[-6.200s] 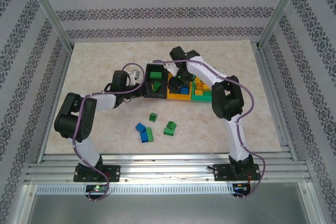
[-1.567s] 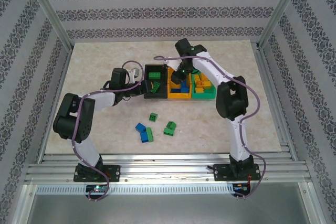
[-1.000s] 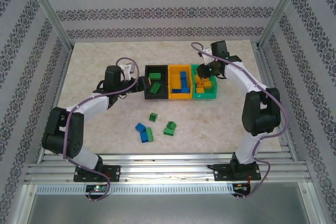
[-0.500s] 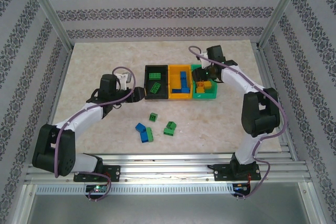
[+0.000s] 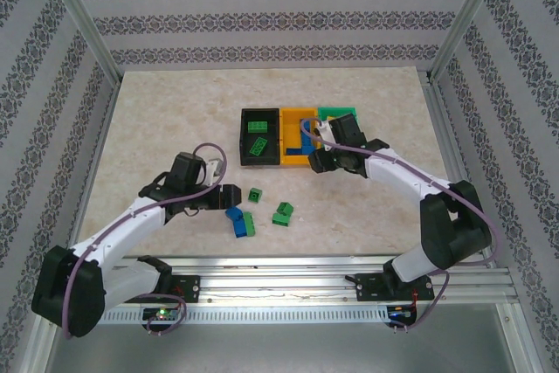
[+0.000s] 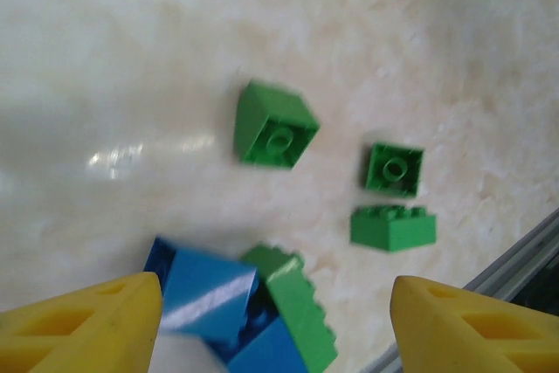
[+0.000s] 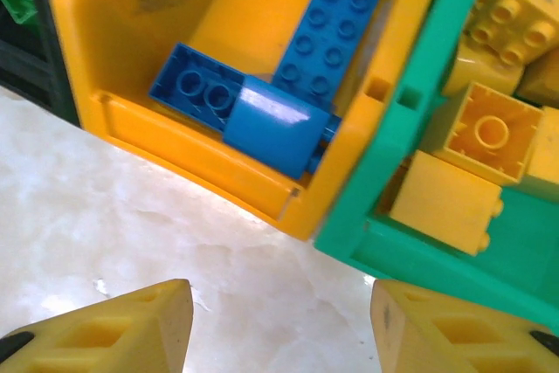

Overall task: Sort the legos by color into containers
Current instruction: Pick up the lego from the middle-left of the table.

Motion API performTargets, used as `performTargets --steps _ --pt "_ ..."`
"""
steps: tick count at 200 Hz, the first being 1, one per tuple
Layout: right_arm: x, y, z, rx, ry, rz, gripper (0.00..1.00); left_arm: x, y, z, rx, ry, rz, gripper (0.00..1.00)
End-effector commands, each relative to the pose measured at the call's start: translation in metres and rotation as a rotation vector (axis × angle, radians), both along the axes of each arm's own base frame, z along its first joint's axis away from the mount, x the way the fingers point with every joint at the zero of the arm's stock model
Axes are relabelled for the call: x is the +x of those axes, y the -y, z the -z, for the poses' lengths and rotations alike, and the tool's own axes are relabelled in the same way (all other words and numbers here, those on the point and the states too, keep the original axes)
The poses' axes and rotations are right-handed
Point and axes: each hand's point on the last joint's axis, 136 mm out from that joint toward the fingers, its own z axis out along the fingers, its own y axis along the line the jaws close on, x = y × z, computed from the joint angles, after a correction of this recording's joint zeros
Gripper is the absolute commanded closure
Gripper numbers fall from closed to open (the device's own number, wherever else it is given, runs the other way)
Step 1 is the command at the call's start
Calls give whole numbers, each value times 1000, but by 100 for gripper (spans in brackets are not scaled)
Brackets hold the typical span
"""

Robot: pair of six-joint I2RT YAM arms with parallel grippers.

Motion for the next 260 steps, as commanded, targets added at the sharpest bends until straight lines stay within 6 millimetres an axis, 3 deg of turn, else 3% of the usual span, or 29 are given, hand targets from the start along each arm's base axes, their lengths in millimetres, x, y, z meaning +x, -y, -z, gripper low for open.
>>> performTargets --steps 1,33,66,101,147,172,189,221,260 --pt "11 3 -16 27 91 56 44 -30 -13 24 95 -172 -77 31" --pt "7 -5 -22 41 142 47 44 -38 -13 36 213 -230 -44 29" --pt "0 -11 -17 48 159 25 44 -25 -20 46 308 -236 -53 28" --pt "-4 -12 -11 47 154 19 44 -5 -7 44 286 -207 -47 29" --pt "-5 -13 -11 50 155 16 44 -1 11 55 276 -240 -17 28" --pt "-6 -15 -10 46 152 9 44 2 10 61 324 -253 1 30" --pt "-7 -15 -10 45 154 8 44 5 6 63 354 -247 4 36" --pt "-7 -14 -9 38 155 10 44 9 9 54 340 -212 14 55" --pt "-7 -13 -9 42 154 17 44 27 12 18 328 -98 12 58"
